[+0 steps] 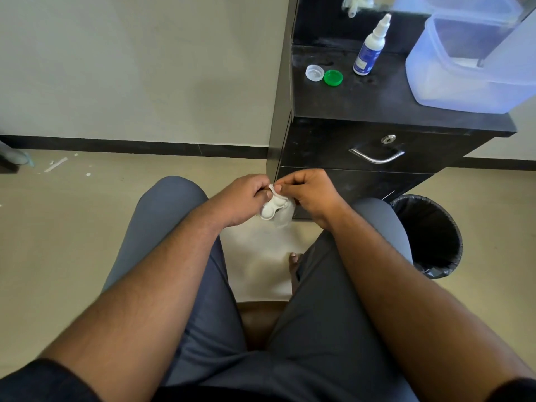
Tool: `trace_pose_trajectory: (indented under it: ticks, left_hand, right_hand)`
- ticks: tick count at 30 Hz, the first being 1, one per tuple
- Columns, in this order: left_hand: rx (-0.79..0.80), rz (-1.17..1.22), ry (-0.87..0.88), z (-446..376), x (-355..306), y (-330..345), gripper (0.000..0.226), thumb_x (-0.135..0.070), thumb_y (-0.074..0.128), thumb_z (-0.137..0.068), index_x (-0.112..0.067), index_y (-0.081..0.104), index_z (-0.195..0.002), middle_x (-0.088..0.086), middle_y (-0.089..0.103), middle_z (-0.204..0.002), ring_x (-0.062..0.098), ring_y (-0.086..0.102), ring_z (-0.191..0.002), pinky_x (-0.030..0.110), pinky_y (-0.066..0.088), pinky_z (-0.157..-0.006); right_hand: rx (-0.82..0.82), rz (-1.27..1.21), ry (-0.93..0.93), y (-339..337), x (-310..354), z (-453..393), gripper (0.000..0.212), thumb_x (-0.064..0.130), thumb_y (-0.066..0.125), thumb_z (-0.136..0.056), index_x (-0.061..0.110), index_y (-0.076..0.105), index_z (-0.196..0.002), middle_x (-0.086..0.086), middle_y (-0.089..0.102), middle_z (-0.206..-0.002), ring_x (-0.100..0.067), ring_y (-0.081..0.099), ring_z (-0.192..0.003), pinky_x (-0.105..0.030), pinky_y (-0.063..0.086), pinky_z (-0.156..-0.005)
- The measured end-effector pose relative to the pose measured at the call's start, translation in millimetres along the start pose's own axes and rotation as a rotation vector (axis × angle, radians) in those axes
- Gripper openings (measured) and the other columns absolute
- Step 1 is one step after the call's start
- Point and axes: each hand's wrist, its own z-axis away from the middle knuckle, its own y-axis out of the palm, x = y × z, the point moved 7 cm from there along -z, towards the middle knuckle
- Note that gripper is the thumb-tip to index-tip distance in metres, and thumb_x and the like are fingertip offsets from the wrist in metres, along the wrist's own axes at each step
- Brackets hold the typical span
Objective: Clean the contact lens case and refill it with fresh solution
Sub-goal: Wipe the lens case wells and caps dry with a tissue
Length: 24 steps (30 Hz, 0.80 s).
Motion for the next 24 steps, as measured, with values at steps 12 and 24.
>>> trace_pose_trajectory:
  ticks: [12,24]
  left_hand:
    - [-0.040,-0.002,0.008,0.9,-1.9,-7.1,0.015,-0.017,0.047,-0.098,-0.015,0.055,-0.086,-0.005,0.049,-0.072,0.010,0.042,-0.063,0.028,0.032,-0.055]
    - [-0.050,0.134,-0.103,0.0,10.5,-12.3,0.024,-0.018,0.048,-0.098,-0.024,0.054,-0.075,-0.003,0.048,-0.068,0.013,0.040,-0.061,0.028,0.032,-0.057]
  right_hand:
    - [0.034,-0.088,0.017,3.0,1.3,0.8,0.004,0.006,0.071,-0.081,0.007,0.074,-0.084,-0.008,0.072,-0.083,-0.019,0.067,-0.078,-0.030,0.057,-0.073]
    - [-0.010,-0.025,-0.046,1.8,5.6,1.8,0.006,0.007,0.072,-0.081,0.010,0.075,-0.085,-0.009,0.073,-0.087,-0.021,0.068,-0.082,-0.037,0.058,-0.082]
